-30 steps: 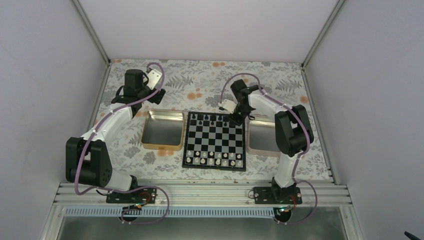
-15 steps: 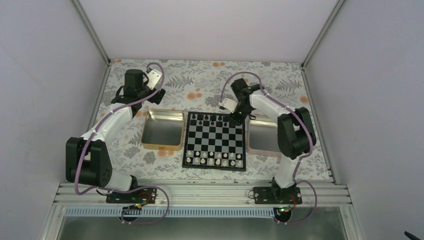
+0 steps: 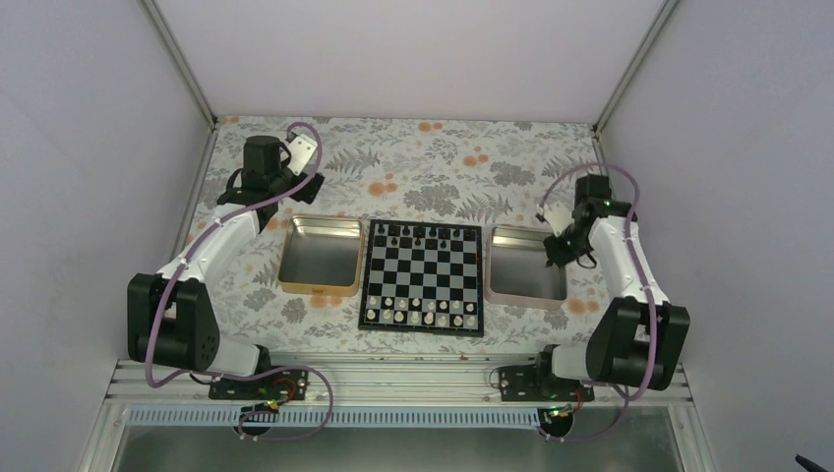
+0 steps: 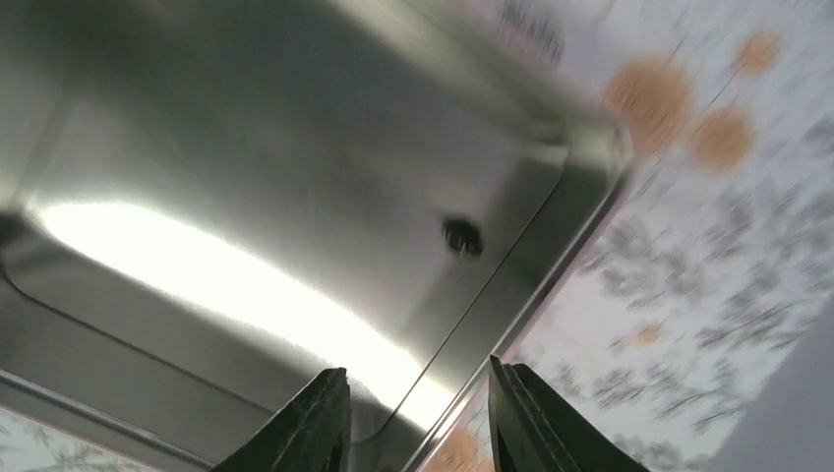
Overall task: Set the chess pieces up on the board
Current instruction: Pick up the chess piece from the storage box.
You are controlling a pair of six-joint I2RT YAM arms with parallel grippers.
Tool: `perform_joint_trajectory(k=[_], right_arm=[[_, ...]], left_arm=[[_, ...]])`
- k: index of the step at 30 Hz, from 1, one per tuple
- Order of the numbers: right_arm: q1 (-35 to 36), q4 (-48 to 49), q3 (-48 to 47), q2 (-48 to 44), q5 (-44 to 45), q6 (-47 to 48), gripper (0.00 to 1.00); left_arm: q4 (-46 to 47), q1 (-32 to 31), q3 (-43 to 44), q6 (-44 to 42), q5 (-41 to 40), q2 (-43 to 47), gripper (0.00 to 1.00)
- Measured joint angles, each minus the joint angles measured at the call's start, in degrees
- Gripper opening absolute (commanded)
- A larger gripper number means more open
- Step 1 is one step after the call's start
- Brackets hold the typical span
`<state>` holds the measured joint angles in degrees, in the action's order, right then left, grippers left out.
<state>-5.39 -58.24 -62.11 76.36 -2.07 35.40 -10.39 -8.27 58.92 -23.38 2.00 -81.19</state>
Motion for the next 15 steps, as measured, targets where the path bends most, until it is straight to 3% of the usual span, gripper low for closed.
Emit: perform_joint_trajectory(k=[6,15], right_arm=[[-4.9,3.6,9.2,3.2,1.0,2.1,0.4],[-5.2,10.9,8.9,11.1,-0.1,3.1,0.37]], left_arm=[[0.0,0.0,0.0,0.0,0.2,0.1,1.0],[0.0,0.0,0.0,0.0,0.4,1.0,1.0]])
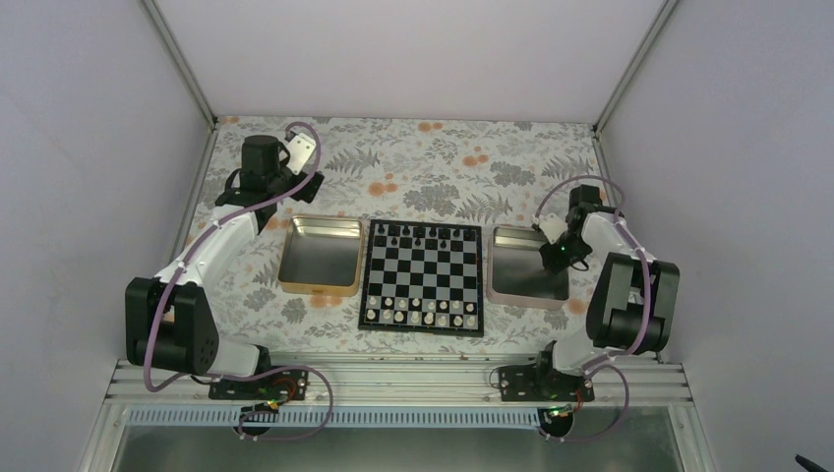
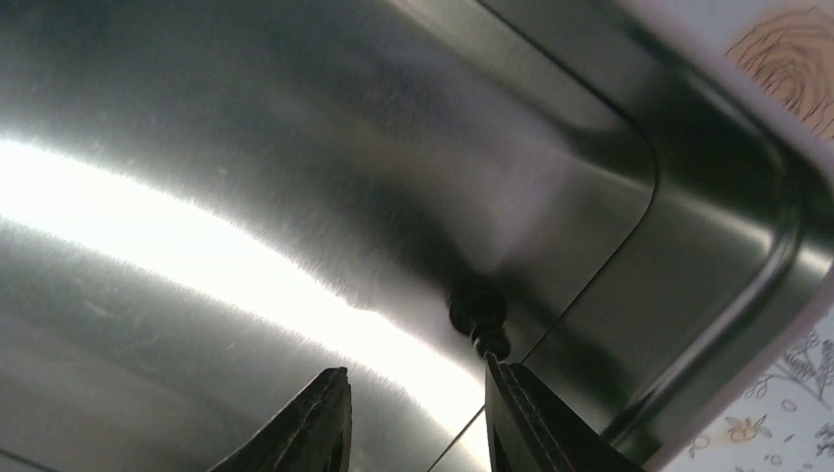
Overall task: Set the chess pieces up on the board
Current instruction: Pick up the chess piece from the storage box.
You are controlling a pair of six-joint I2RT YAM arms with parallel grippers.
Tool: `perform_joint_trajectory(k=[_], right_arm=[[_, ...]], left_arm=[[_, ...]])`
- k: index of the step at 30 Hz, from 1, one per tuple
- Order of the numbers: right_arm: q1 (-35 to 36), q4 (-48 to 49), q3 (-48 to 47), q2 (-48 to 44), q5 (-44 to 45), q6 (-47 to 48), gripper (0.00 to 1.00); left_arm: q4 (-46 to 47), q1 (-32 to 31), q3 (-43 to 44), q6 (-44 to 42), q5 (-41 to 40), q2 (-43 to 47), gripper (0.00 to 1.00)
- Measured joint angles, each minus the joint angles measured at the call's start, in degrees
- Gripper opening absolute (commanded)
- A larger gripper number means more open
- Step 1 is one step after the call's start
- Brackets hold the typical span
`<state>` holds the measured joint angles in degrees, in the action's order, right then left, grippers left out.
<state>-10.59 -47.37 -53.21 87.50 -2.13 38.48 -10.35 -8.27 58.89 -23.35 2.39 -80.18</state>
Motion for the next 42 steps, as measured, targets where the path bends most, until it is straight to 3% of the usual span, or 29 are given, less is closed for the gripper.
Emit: perform_joint_trajectory(k=[42], right_arm=[[5.5,0.9,-4.1,6.2,10.9,1.1,0.37]], left_arm=[[0.0,0.0,-0.5,0.0,1.2,0.1,1.0]])
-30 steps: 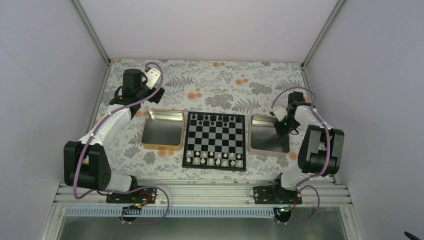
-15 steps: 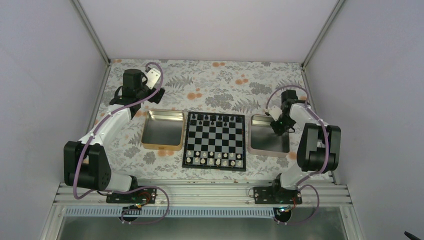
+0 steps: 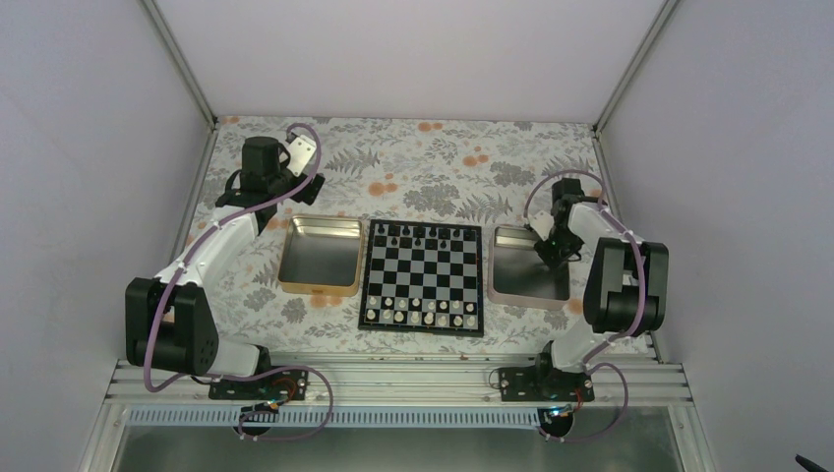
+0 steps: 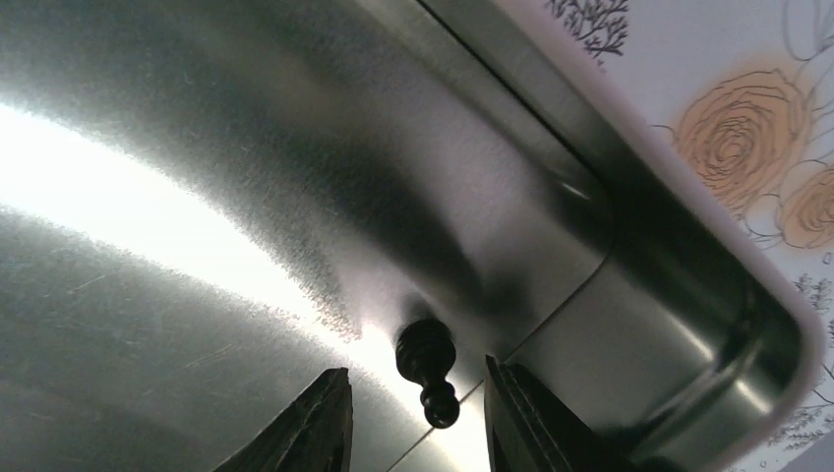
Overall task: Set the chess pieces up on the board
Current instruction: Pick up the chess piece from the storage box.
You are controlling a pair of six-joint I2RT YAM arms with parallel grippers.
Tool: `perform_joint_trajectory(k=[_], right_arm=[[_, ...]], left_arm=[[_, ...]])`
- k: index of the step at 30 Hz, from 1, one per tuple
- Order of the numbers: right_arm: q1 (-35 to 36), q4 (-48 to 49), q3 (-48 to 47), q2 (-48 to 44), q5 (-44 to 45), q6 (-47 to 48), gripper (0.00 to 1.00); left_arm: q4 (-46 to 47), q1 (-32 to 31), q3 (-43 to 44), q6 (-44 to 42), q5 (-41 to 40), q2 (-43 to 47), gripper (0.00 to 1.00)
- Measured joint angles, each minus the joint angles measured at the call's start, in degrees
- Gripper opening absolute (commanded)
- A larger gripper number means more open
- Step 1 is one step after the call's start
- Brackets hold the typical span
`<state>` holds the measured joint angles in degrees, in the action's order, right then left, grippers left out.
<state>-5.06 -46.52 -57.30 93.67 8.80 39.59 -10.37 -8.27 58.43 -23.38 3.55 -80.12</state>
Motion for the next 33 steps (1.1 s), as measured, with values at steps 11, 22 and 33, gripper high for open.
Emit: perform_joint_trajectory(k=[11,22,33], right_arm=[[0.2,0.3,0.0,1.8,0.7,0.0,0.25],[0.6,0.0,-0.1,2.6,1.3,-0.2,0.13],[8.6,-9.1,-11.0,-1.7,-2.7,-2.0,0.13]], left_arm=[[0.0,0.0,-0.3,0.0,0.0,0.4,1.0],[0.0,0.0,-0.3,0.0,0.0,0.5,1.0],[0.0,0.0,-0.3,0.0,0.0,0.5,1.0]])
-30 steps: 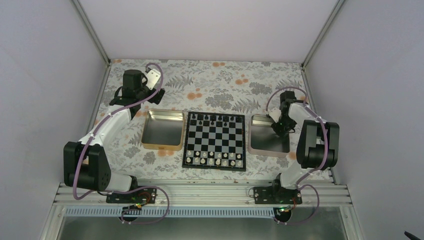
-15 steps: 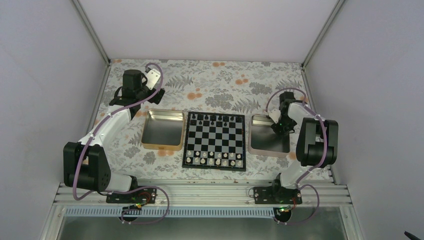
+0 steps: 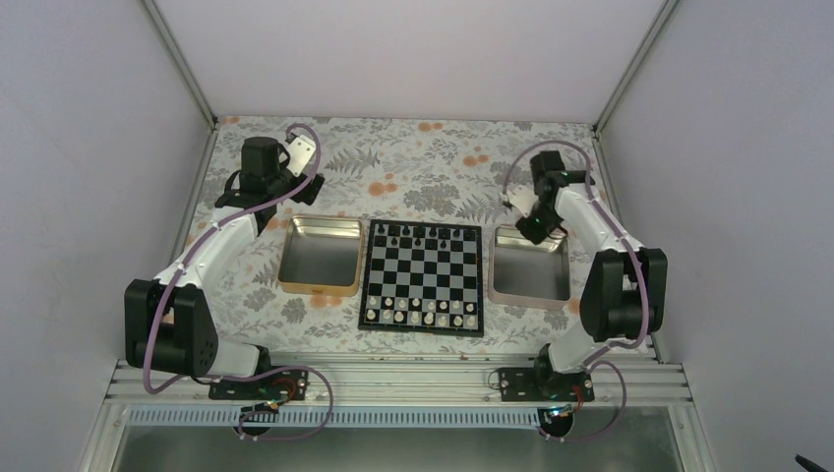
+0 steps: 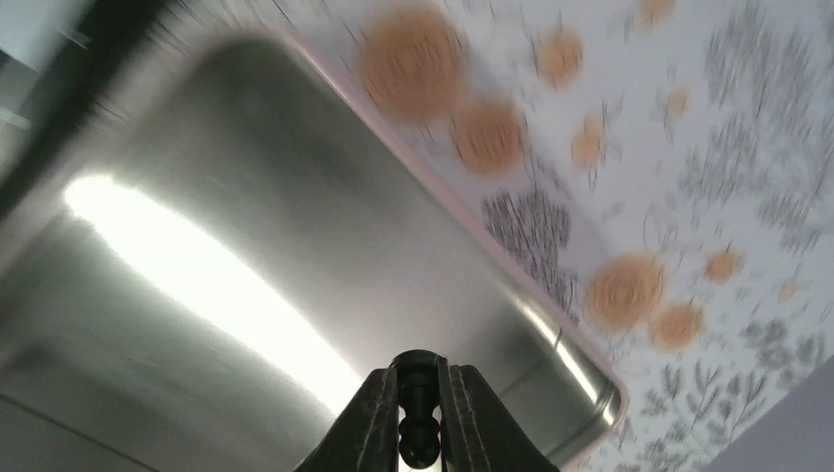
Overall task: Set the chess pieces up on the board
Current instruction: Pick up the chess piece from the storage box, then place the chess piece on the chessboard.
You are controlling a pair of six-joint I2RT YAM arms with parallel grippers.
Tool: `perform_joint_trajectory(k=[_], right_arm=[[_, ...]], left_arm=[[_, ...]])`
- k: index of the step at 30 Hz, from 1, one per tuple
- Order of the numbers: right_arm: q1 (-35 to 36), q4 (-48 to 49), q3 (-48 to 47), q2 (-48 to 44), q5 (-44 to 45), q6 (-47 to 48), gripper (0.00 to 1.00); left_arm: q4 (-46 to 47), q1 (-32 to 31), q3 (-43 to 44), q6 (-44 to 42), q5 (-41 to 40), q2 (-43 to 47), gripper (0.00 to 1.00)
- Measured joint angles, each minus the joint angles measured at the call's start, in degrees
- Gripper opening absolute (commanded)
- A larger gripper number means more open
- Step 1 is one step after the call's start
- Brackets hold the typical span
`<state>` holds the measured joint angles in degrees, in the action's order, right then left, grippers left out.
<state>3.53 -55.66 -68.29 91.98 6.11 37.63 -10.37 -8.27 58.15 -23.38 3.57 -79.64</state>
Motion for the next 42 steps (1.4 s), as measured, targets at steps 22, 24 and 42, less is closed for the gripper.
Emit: perform_joint_trajectory(k=[22,24,42], right_arm=[[22.7,-2.2,-11.1,13.5,-8.0,-6.3,0.16],[22.7,-1.8,-11.1,13.5,-7.9,-6.3,0.16],[22.7,-1.0,-9.2,14.3,-8.7,-6.4,0.2]], left_arm=[[0.0,0.0,0.0,0.0,0.0,0.1,1.0],[0.0,0.0,0.0,0.0,0.0,0.1,1.0],[0.0,0.0,0.0,0.0,0.1,0.1,1.0]])
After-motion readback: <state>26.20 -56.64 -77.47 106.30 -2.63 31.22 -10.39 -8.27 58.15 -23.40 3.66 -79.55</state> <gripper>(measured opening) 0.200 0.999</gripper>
